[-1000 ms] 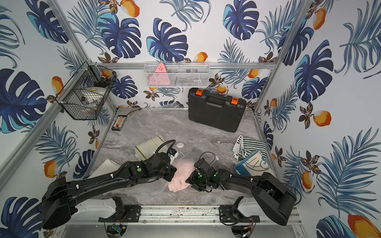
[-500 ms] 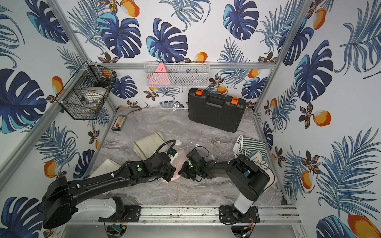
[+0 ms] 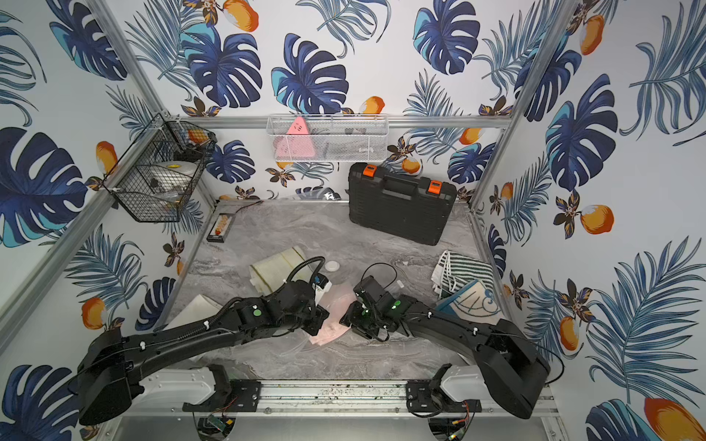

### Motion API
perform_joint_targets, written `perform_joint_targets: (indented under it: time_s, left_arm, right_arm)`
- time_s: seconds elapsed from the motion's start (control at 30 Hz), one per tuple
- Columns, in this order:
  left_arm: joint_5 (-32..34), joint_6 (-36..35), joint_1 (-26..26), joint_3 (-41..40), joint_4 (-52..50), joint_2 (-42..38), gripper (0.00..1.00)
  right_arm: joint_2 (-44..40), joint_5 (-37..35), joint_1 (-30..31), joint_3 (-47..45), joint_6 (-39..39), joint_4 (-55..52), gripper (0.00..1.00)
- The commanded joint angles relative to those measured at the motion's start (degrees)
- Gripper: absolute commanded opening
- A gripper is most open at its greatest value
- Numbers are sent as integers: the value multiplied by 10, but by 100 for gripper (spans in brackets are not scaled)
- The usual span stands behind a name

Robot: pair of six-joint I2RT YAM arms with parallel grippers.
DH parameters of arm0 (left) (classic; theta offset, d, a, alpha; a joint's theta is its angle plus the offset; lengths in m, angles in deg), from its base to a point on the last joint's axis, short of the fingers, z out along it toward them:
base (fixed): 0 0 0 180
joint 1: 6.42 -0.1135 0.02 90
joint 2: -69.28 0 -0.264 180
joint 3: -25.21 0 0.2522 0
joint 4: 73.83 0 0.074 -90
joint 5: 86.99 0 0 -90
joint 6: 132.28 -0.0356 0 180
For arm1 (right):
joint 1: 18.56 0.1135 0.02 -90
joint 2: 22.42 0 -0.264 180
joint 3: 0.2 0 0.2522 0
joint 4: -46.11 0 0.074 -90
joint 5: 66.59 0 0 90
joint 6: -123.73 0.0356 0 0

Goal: Place the folded towel into the vacuum bag
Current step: Place the towel in the vacuum bag.

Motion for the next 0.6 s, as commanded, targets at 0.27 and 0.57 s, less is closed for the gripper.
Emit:
perform_joint_targets:
  time_s: [0.27,0.57]
  left_arm:
    - [-17,17,5,13,22,11,0]
    - [-11,21,10,1,15,-4,0]
  right_arm:
    - [82,1,7,-68,98,183,53]
    - [119,8,1,-76,131,231,43]
